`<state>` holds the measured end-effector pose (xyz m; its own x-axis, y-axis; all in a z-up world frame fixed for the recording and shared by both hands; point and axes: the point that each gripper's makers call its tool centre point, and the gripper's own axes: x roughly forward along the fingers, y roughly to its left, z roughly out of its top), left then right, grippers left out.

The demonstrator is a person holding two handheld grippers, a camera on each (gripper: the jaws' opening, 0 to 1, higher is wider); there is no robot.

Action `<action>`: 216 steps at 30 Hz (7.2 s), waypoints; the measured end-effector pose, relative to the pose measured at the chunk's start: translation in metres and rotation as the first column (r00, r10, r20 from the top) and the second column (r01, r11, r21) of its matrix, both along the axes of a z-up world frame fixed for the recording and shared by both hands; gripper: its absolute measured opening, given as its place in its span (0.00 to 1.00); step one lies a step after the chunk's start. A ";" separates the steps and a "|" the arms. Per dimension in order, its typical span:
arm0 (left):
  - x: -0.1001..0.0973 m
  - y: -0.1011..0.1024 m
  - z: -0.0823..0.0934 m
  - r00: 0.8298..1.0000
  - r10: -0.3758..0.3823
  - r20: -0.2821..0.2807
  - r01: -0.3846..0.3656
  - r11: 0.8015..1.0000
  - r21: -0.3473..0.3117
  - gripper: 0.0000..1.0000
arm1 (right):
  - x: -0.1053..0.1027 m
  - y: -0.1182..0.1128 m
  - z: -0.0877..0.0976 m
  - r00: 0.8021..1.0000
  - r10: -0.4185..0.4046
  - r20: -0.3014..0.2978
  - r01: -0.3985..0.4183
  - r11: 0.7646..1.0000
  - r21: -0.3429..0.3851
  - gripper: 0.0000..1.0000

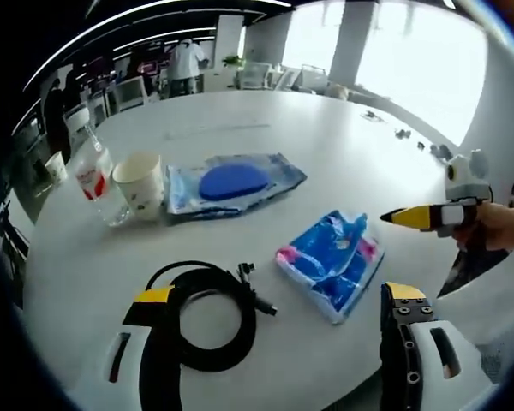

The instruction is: Arrange the tabletop items into an orderly group along one side of the table until the central work area is clear of visible clutter.

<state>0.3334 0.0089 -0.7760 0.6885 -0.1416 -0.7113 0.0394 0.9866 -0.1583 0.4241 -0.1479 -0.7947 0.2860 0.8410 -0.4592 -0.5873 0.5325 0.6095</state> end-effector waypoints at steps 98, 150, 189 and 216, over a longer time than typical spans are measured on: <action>0.038 -0.069 -0.032 0.996 0.067 -0.066 -0.071 0.996 -0.059 0.00 | 0.020 -0.007 -0.017 0.976 0.210 0.063 -0.203 0.974 -0.102 0.00; 0.149 -0.092 -0.006 0.999 -0.034 0.031 0.040 0.977 -0.212 0.00 | 0.100 -0.055 0.007 0.993 -0.055 0.104 0.062 0.996 -0.070 0.00; 0.228 -0.071 -0.006 0.987 0.111 0.118 -0.064 0.935 -0.348 0.00 | 0.171 -0.036 0.009 0.980 -0.098 0.173 0.109 0.992 -0.058 0.00; 0.232 -0.068 -0.022 0.990 0.108 0.090 -0.078 0.955 -0.287 0.00 | 0.189 -0.024 -0.013 0.982 -0.068 0.178 0.086 0.992 -0.096 0.00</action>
<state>0.5655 -0.0587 -0.7984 0.7760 -0.2582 -0.5754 -0.0191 0.9023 -0.4307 0.6129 -0.1719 -0.8077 0.4315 0.7640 -0.4797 -0.6341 0.6351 0.4410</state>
